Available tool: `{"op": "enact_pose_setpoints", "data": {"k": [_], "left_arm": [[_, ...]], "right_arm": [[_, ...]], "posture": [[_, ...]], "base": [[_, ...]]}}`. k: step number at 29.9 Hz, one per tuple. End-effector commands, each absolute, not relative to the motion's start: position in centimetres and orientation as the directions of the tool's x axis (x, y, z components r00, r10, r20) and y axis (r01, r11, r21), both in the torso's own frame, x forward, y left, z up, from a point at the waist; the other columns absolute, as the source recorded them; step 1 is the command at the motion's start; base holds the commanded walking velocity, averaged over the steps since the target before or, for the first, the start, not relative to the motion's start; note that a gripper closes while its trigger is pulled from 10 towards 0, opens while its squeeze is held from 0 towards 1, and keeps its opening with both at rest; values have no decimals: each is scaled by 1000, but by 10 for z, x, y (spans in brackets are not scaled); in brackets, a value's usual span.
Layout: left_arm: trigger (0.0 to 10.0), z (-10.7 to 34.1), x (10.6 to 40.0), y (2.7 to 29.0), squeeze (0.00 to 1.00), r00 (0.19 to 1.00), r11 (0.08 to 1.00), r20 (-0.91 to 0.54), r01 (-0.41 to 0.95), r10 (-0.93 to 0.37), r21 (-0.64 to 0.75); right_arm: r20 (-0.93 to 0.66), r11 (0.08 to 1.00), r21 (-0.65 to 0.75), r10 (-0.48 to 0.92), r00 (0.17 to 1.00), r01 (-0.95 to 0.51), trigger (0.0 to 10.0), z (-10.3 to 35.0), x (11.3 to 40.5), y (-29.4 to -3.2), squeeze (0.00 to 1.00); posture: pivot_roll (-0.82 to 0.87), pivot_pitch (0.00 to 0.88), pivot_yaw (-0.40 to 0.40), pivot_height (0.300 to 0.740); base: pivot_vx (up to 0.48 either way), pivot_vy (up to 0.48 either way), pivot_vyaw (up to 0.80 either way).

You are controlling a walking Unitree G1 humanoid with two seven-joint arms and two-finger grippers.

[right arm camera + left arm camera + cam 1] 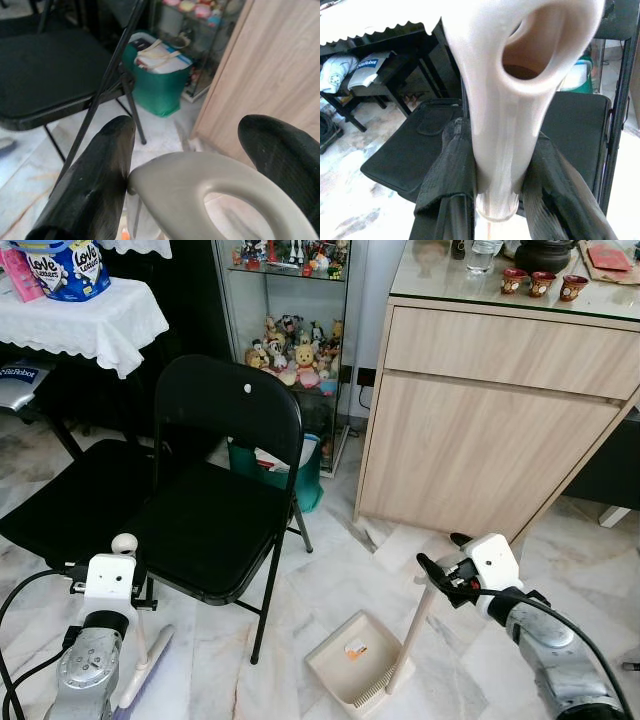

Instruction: Sweep floor

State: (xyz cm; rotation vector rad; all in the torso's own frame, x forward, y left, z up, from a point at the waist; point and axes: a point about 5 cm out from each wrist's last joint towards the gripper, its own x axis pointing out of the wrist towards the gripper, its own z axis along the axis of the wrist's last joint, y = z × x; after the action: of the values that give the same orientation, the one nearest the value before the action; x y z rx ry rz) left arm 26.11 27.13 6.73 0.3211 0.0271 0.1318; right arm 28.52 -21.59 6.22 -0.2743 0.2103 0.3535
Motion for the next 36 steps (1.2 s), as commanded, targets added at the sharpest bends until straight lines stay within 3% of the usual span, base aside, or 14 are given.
{"op": "enact_pose_setpoints", "data": {"k": [1, 5, 12, 19, 26, 36], "left_arm": [[10000, 75, 263, 275, 0, 991, 934, 32, -131, 128, 333], [10000, 75, 264, 276, 0, 991, 934, 34, -133, 130, 333], [10000, 75, 265, 275, 0, 991, 935, 35, -133, 129, 329], [10000, 74, 266, 275, 0, 991, 934, 35, -137, 133, 329], [10000, 75, 266, 277, 0, 990, 932, 38, -144, 139, 332], [10000, 76, 267, 280, 0, 989, 929, 41, -149, 143, 339]], "right_arm": [[-294, 922, -221, 248, 923, -318, 10000, 48, 279, -217, 0], [-208, 955, -269, 66, 976, -122, 10000, 51, 284, -216, 0], [-164, 948, -315, -111, 980, 54, 10000, 44, 281, -208, 0], [-177, 928, -350, -198, 964, 126, 10000, 29, 275, -205, 0], [-146, 868, -411, -366, 919, 281, 10000, 21, 267, -222, 0], [-103, 818, -447, -450, 887, 363, 10000, 19, 266, -227, 0]], "posture": [[-5, 80, 14, 740], [-7, 75, 13, 740], [-8, 72, 10, 740], [-9, 74, 7, 740], [-7, 77, 7, 740], [-11, 80, 14, 740]], "base": [[0, 0, 0], [0, 0, 0], [0, 0, 0], [0, 0, 0], [0, 0, 0], [0, 0, 0]]}}
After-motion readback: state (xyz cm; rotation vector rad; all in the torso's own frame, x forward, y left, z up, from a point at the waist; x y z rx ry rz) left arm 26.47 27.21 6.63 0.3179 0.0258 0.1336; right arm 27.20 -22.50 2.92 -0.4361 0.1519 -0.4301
